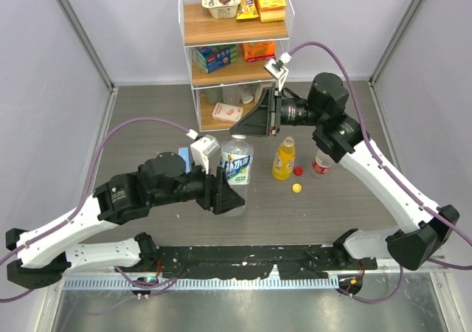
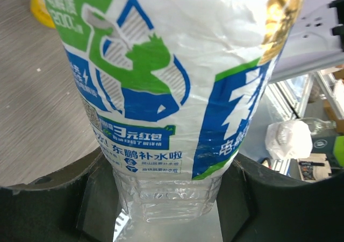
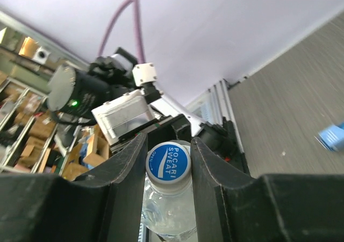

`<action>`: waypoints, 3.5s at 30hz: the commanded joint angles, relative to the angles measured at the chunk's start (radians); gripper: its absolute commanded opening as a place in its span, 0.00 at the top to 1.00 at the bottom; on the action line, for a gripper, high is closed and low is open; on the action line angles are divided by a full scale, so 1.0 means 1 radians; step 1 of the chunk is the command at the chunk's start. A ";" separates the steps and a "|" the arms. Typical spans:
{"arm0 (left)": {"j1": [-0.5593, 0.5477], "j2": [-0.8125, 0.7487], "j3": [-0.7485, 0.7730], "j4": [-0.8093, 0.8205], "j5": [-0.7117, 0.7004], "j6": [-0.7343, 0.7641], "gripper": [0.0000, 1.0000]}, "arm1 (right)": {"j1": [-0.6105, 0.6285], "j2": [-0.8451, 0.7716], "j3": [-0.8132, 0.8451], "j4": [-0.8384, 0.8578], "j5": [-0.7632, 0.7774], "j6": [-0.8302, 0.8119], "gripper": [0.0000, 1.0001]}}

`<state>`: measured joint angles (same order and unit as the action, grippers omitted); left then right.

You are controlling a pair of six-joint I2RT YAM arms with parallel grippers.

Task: Unscrew the bottle caps

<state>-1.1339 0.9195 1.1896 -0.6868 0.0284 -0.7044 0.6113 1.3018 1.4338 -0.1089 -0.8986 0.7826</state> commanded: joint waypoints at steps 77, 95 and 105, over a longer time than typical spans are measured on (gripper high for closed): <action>-0.030 0.364 0.364 -0.352 -0.374 0.115 0.92 | 0.146 0.163 0.528 -0.808 0.876 -0.091 0.33; -0.032 0.337 0.340 -0.339 -0.349 0.099 0.92 | 0.145 0.172 0.502 -0.770 0.726 -0.147 0.99; -0.030 0.214 0.223 -0.238 -0.262 0.065 0.92 | 0.053 0.041 0.326 -0.441 0.391 -0.140 0.99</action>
<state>-1.1614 1.2034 1.4590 -1.0245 -0.2996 -0.6212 0.6975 1.4384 1.8038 -0.7883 -0.3065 0.6315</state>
